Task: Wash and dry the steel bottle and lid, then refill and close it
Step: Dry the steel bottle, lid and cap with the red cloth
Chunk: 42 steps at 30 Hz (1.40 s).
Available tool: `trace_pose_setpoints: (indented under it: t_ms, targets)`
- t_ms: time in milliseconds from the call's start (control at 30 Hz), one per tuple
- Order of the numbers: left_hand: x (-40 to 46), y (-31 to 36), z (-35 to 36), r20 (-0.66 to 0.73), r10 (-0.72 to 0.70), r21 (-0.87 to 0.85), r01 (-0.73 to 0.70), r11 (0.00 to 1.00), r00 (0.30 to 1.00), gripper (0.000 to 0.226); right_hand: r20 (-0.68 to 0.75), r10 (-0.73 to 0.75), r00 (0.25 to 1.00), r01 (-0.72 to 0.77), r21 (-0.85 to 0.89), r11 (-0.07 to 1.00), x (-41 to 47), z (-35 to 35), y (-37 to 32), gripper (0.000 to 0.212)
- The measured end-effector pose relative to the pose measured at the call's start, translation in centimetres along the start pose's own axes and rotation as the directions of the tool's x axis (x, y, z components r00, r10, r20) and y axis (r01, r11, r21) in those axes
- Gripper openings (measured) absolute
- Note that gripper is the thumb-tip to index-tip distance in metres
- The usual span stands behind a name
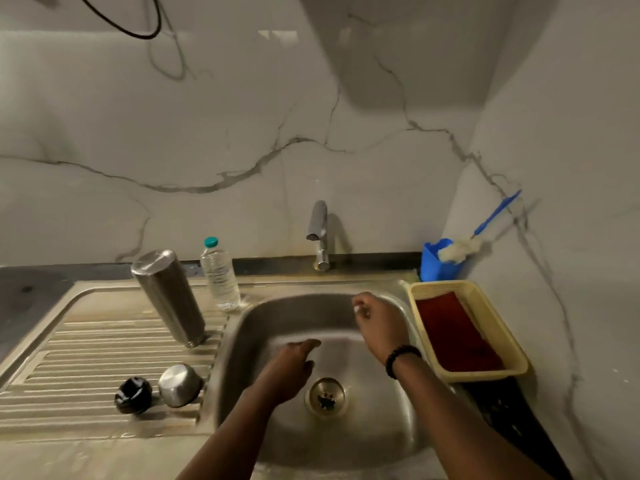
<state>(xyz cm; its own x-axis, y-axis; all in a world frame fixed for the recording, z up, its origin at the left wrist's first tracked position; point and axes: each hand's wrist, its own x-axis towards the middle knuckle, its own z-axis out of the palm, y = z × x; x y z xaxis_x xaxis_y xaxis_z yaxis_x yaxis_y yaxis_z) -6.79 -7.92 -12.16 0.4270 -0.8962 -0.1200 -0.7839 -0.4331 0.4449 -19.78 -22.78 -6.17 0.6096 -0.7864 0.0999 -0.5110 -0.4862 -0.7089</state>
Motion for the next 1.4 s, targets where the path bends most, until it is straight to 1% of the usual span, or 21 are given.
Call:
trace_pose_setpoints:
  t_ms: [33, 100, 133, 200, 267, 333, 367, 467, 600, 667, 733, 800, 933, 1033, 1100, 1133, 1200, 1233, 1300, 1367, 1400]
  targets:
    - [0.6, 1.0, 0.3, 0.004, 0.015, -0.024, -0.015, 1.000, 1.000, 0.047, -0.101, 0.012, 0.995, -0.015, -0.025, 1.000, 0.5, -1.2, 1.0, 0.017]
    - [1.9, 3.2, 1.0, -0.004, 0.042, -0.085, -0.042, 0.996, 0.999, 0.047, -0.249, 0.072, 0.966, -0.095, -0.082, 0.992, 1.6, -3.3, 3.3, 0.013]
    - [2.6, 4.3, 1.3, -0.011, 0.055, -0.113, -0.056, 0.992, 0.998, 0.046, -0.310, 0.100, 0.946, -0.149, -0.136, 0.980, 2.0, -4.3, 4.5, 0.013]
    - [3.8, 6.6, 1.9, -0.023, 0.078, -0.162, -0.080, 0.983, 0.997, 0.044, -0.376, 0.203, 0.904, -0.298, -0.214, 0.930, 2.5, -6.1, 6.7, 0.021]
    - [4.7, 8.9, 2.5, -0.028, 0.101, -0.235, -0.105, 0.966, 0.995, 0.042, -0.337, 0.340, 0.878, -0.443, -0.302, 0.844, 2.8, -7.5, 9.2, 0.030]
    - [5.4, 10.9, 3.2, -0.007, 0.126, -0.294, -0.123, 0.948, 0.992, 0.041, -0.254, 0.416, 0.873, -0.487, -0.445, 0.751, 2.8, -8.1, 11.5, 0.034]
    - [5.6, 11.8, 3.5, 0.014, 0.139, -0.314, -0.127, 0.941, 0.990, 0.041, -0.229, 0.447, 0.865, -0.500, -0.483, 0.719, 2.9, -8.2, 12.5, 0.035]
    - [6.3, 13.7, 4.5, 0.087, 0.137, -0.369, -0.096, 0.924, 0.987, 0.046, -0.195, 0.499, 0.845, -0.522, -0.509, 0.685, 3.0, -8.1, 13.6, 0.037]
    - [7.0, 15.4, 5.3, 0.192, 0.182, -0.428, -0.084, 0.900, 0.964, 0.057, -0.114, 0.580, 0.806, -0.534, -0.563, 0.631, 3.2, -7.8, 13.4, 0.057]
    - [7.4, 15.7, 5.4, 0.221, 0.217, -0.488, -0.085, 0.869, 0.951, 0.059, -0.097, 0.587, 0.803, -0.519, -0.598, 0.611, 3.3, -7.5, 13.5, 0.062]
    - [7.7, 15.7, 5.5, 0.215, 0.218, -0.546, -0.068, 0.835, 0.952, 0.059, -0.104, 0.585, 0.804, -0.508, -0.632, 0.585, 3.6, -7.6, 13.5, 0.061]
    - [8.1, 15.4, 5.6, 0.216, 0.216, -0.580, -0.053, 0.813, 0.952, 0.060, -0.087, 0.580, 0.810, -0.496, -0.631, 0.597, 4.1, -7.9, 13.5, 0.057]
    - [8.4, 15.1, 5.5, 0.219, 0.239, -0.573, -0.074, 0.816, 0.946, 0.059, -0.039, 0.523, 0.851, -0.450, -0.567, 0.690, 4.9, -8.5, 13.4, 0.046]
    - [8.4, 15.1, 5.2, 0.223, 0.247, -0.580, -0.075, 0.811, 0.943, 0.061, -0.006, 0.506, 0.863, -0.426, -0.547, 0.720, 5.2, -8.8, 13.3, 0.042]
    - [8.5, 15.0, 5.2, 0.221, 0.257, -0.579, -0.086, 0.811, 0.941, 0.061, 0.026, 0.526, 0.850, -0.460, -0.447, 0.767, 5.3, -9.0, 13.4, 0.049]
    - [8.4, 15.1, 5.1, 0.223, 0.263, -0.581, -0.089, 0.809, 0.939, 0.061, 0.042, 0.537, 0.843, -0.478, -0.401, 0.782, 5.2, -9.1, 13.4, 0.057]
    - [8.2, 15.4, 5.1, 0.207, 0.272, -0.591, -0.101, 0.800, 0.940, 0.063, 0.048, 0.543, 0.838, -0.483, -0.396, 0.781, 5.0, -9.2, 13.2, 0.074]
    - [8.0, 15.7, 5.0, 0.192, 0.276, -0.610, -0.106, 0.786, 0.942, 0.068, 0.033, 0.553, 0.833, -0.489, -0.425, 0.762, 4.8, -9.2, 13.0, 0.076]
    - [7.8, 16.0, 4.9, 0.139, 0.284, -0.643, -0.132, 0.755, 0.949, 0.079, 0.011, 0.572, 0.820, -0.508, -0.444, 0.738, 4.5, -9.1, 12.8, 0.067]
    - [7.5, 16.4, 4.5, 0.107, 0.286, -0.636, -0.155, 0.756, 0.952, 0.080, 0.034, 0.597, 0.801, -0.530, -0.422, 0.735, 4.5, -9.3, 12.8, 0.057]
    - [7.5, 16.5, 4.3, 0.108, 0.290, -0.626, -0.161, 0.763, 0.951, 0.078, 0.062, 0.609, 0.791, -0.547, -0.373, 0.749, 4.6, -9.6, 12.8, 0.053]
